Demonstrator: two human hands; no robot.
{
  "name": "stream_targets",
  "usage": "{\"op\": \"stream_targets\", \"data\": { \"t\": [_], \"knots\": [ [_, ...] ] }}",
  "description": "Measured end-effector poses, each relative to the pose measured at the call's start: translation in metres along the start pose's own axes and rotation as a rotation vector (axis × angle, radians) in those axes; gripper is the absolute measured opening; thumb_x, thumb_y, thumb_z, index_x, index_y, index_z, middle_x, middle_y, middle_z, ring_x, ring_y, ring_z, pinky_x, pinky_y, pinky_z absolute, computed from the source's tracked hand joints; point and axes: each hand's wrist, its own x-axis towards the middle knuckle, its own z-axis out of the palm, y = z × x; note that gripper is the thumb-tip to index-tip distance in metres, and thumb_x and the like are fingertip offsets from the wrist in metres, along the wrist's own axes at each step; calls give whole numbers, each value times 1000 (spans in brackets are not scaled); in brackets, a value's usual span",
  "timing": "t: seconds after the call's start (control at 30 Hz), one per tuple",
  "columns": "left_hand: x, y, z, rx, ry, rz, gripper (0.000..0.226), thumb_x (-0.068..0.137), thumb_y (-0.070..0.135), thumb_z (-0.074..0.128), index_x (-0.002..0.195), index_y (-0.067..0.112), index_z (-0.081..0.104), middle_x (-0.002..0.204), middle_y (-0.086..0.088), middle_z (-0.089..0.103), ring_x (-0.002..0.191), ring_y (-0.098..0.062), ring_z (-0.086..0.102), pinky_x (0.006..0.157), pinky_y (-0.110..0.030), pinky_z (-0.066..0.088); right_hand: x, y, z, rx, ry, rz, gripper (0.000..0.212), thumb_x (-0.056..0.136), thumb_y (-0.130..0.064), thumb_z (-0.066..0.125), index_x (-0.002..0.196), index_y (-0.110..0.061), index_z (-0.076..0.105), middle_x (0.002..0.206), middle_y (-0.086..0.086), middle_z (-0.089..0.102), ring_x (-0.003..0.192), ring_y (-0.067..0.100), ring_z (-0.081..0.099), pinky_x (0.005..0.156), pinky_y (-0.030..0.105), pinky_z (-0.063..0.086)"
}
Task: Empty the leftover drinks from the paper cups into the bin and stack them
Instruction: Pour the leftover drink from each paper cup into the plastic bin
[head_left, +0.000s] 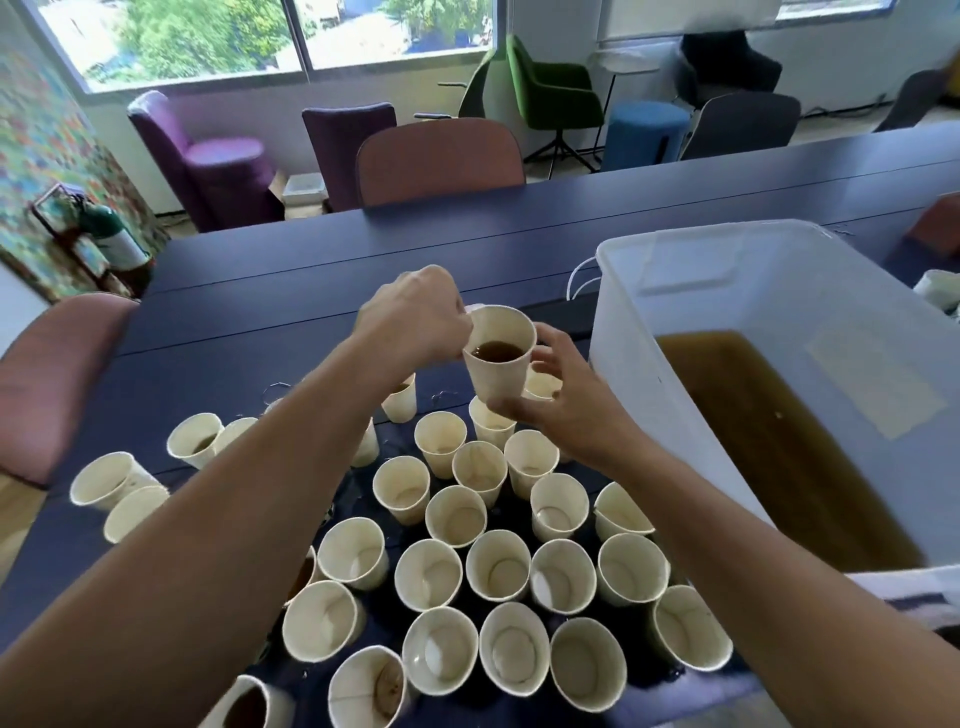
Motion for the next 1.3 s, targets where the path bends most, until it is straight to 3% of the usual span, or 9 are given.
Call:
{"op": "stream_targets", "data": {
  "t": [0.1,0.2,0.43,0.6,0.73,0.83,1.0,1.1,1.3],
  "knots": [
    [-26,15,-8,-77,-6,41,22,85,23,58,74,24,77,74,8,74,74,-21,66,70,-37,58,-11,-4,-2,86,57,-65,86,72,-39,87,141,-36,37,125,-29,53,116,-5,52,91,22,48],
    [-47,29,-11,-155,-15,73,25,87,22,59,69,24,77,64,13,72,57,-14,55,60,-28,47,-23,-4,-7,183,110,-103,80,68,-24,91,133,-27,45,116,-19,61,105,-3,59,78,10,47],
    [-78,57,-6,-345,23,182,34,95,36,62,66,23,74,54,19,65,48,-6,48,57,-26,39,-46,-3,-32,240,241,-170,78,56,-33,90,123,-14,54,111,6,67,104,23,66,87,46,54],
    [-88,76,5,-623,88,226,29,100,45,56,83,27,71,70,16,73,52,2,54,68,-30,46,-64,-8,-79,106,346,-184,73,59,-36,88,121,-18,53,106,-10,65,98,8,63,82,23,51],
    [-92,89,31,-590,53,238,14,95,44,61,94,32,69,80,14,73,78,-4,65,80,-35,54,-70,1,-121,-73,368,-153,71,66,-33,91,122,-25,49,107,-21,60,98,0,60,77,15,46],
    [-99,100,55,-499,-29,278,15,95,41,63,108,34,66,97,17,69,90,-3,63,75,-25,47,-74,17,-150,-220,370,-97,71,70,-30,90,126,-28,47,106,-29,53,99,-4,56,76,15,41],
    [-109,114,92,-441,-147,352,43,95,44,65,135,34,52,138,12,54,119,-11,55,99,-36,49,-79,52,-179,-335,408,7,69,72,-28,89,125,-29,45,113,-9,60,100,17,57,80,31,41],
    [-114,120,107,-388,-184,372,59,94,51,64,146,34,41,152,11,41,118,-17,59,99,-41,52,-78,69,-187,-459,381,66,69,74,-27,87,128,-25,43,115,-2,60,101,25,58,85,39,43],
    [-115,122,130,-231,-234,428,83,94,62,56,160,30,17,168,11,16,154,-16,17,121,-41,27,-71,96,-189,-571,334,189,67,79,-30,82,129,-26,38,118,5,62,108,36,59,102,55,38]
  ]
}}
